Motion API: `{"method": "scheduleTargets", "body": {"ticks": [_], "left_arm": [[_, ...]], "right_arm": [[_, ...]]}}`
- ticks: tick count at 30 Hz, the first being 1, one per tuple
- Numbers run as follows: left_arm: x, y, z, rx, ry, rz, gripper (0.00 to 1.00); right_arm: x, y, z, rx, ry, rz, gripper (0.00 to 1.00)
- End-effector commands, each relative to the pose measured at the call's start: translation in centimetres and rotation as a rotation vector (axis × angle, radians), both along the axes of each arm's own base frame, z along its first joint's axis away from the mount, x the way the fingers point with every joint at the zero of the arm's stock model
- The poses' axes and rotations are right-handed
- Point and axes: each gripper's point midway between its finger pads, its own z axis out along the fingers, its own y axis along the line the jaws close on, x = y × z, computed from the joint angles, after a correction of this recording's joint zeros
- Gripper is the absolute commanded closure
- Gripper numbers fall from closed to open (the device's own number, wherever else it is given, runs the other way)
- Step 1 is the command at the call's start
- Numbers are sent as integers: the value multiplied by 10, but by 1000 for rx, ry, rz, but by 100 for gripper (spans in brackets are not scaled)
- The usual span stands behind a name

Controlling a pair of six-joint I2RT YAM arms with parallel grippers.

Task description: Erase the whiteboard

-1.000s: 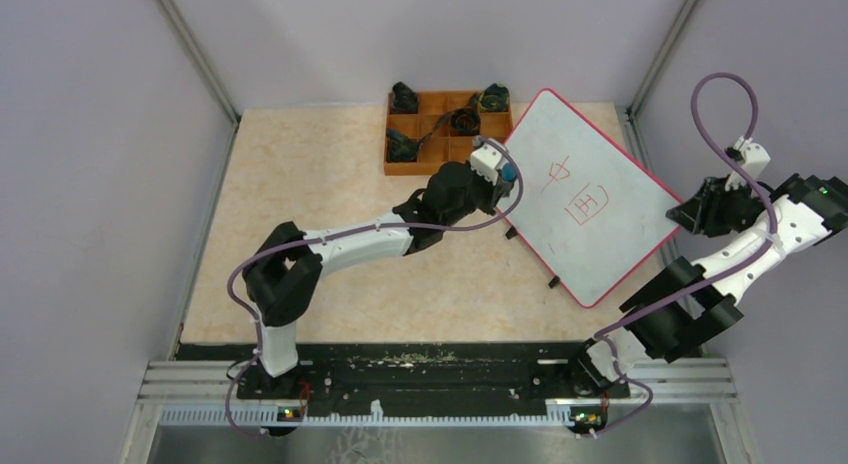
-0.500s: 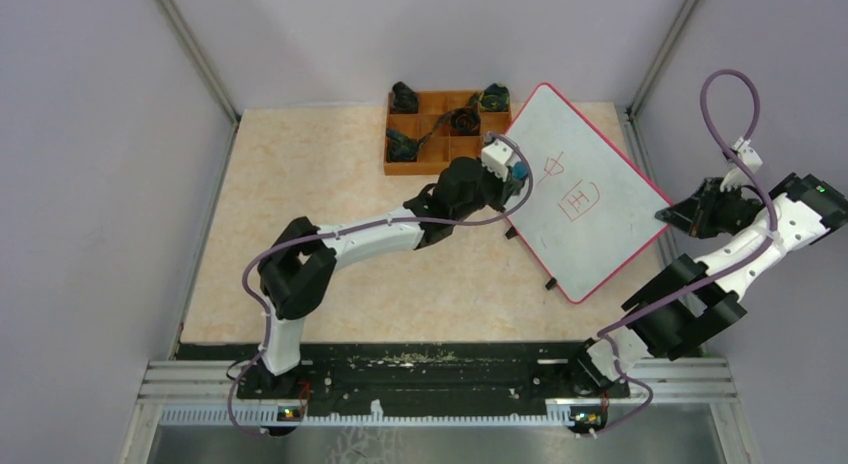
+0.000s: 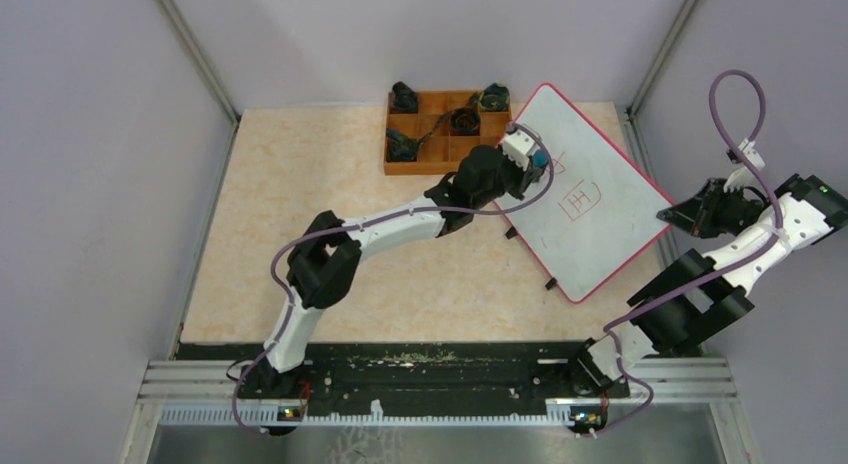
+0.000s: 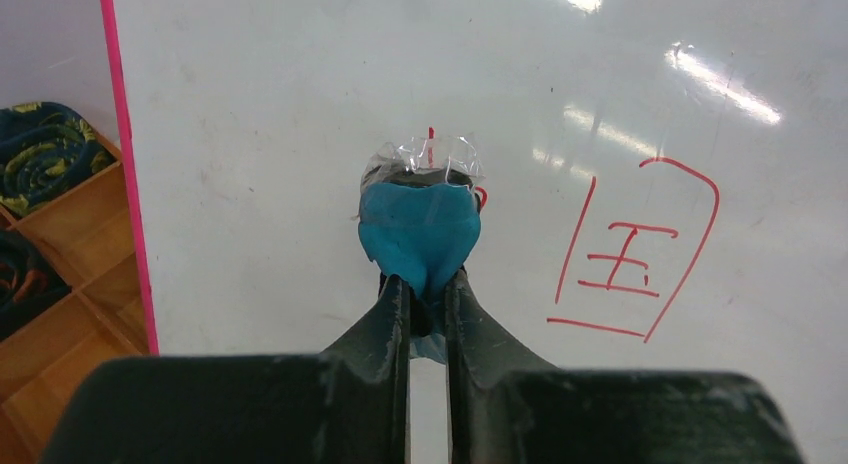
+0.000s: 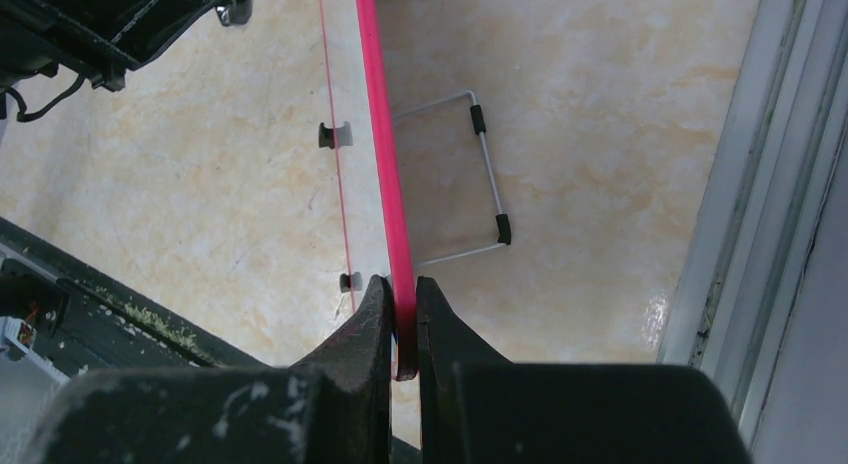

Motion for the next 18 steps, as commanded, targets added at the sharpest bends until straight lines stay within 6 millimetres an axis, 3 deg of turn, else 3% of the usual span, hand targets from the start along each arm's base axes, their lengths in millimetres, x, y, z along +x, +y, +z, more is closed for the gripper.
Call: {"method": "scheduleTargets", "body": {"ticks": [1, 7, 9, 18], "left_arm": [[14, -18, 14, -4, -80, -10, 86], [46, -26, 8, 18, -114, 26, 93], [58, -21, 9, -2, -83, 27, 99], [97, 8, 1, -20, 11, 3, 100]], "right_arm": [[4, -22, -4, -189, -39, 45, 100], [-1, -21, -3, -227, -40, 55, 100], [-2, -20, -3, -235, -41, 57, 100], [-2, -18, -3, -235, -48, 62, 100]]}}
